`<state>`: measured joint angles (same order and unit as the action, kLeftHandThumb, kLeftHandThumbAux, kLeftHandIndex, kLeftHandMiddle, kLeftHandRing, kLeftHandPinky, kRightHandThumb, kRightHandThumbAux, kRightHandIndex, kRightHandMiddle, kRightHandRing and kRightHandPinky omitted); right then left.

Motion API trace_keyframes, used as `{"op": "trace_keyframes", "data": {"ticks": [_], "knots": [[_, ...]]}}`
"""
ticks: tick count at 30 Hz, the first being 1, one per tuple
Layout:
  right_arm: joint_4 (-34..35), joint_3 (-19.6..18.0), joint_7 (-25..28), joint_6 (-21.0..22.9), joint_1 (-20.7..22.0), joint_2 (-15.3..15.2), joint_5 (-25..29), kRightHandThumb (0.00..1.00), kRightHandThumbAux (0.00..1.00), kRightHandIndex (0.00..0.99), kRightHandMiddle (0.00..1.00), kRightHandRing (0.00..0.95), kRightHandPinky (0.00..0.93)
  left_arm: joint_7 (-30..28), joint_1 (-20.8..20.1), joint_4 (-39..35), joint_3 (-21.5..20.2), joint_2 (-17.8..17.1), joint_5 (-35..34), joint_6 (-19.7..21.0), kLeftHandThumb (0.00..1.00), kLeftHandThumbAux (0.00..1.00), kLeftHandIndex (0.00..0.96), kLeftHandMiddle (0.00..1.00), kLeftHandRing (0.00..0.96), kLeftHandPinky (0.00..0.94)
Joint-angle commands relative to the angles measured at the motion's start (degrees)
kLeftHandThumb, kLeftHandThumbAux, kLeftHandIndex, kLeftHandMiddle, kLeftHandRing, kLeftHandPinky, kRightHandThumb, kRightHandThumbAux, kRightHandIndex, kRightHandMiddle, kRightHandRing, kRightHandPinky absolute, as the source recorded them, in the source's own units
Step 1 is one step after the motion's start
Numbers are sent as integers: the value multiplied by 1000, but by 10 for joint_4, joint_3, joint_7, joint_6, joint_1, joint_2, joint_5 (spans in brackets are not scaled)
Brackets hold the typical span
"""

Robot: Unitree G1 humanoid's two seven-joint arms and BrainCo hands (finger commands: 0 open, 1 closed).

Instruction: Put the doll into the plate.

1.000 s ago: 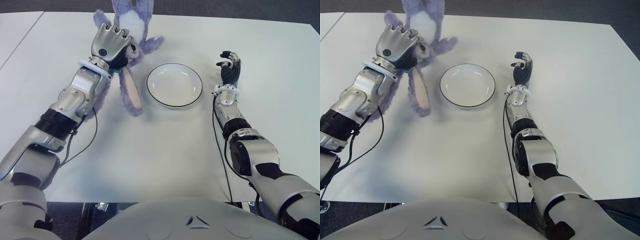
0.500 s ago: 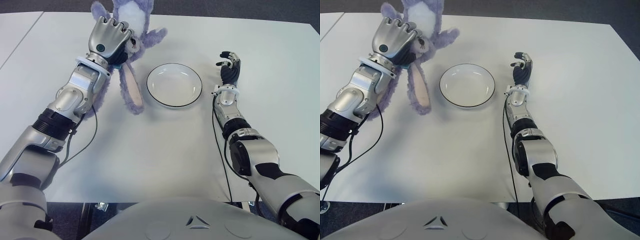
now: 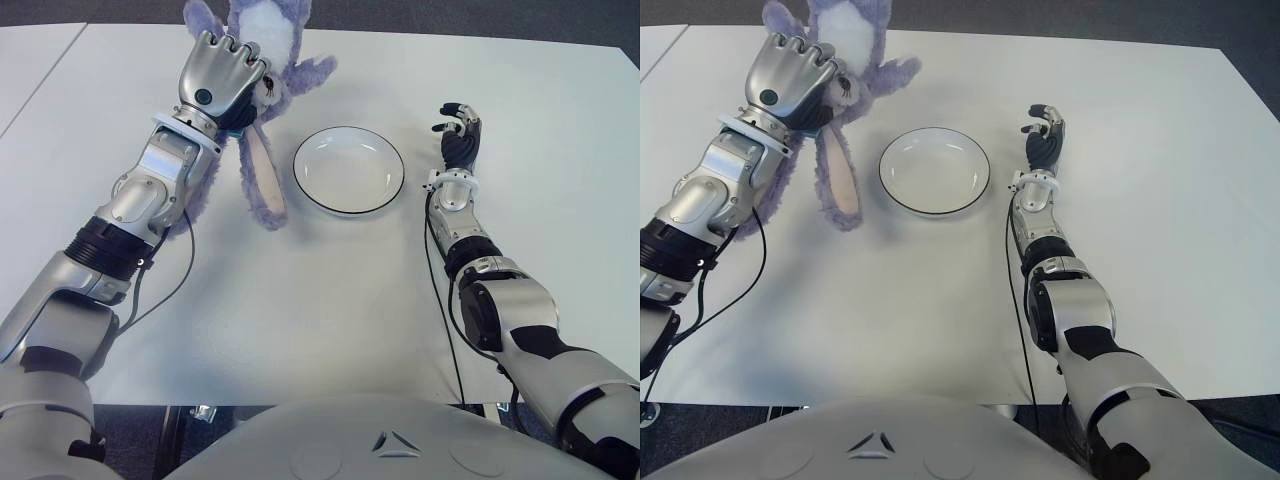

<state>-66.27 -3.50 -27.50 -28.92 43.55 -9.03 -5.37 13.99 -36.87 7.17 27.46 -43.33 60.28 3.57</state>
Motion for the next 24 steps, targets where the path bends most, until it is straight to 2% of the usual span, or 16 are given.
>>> {"op": "trace_keyframes", "data": {"ticks": [1,4,10,15,24], "knots": [[-104,16,1,17,-194,50,-27,1000,665,314,318,464,261,-9,30,-94,-3,13,23,-30,573,756,815,904,879,889],[-104,17,2,19,-194,50,-27,1000,665,315,319,464,256,-23,34,-116,-1,14,11,-43,575,756,815,905,881,889],[-104,16,3,17,-194,51,-25,1000,665,316,316,463,257,-23,34,-124,-2,8,-24,-104,575,748,809,903,879,885],[-104,16,3,19,-193,51,-25,1000,665,316,315,463,252,-14,27,-122,5,17,-32,-146,581,740,804,899,878,887],[-104,16,4,21,-193,52,-25,1000,666,320,315,462,229,-7,32,-133,1,33,-25,-181,597,727,802,894,878,890]]}}
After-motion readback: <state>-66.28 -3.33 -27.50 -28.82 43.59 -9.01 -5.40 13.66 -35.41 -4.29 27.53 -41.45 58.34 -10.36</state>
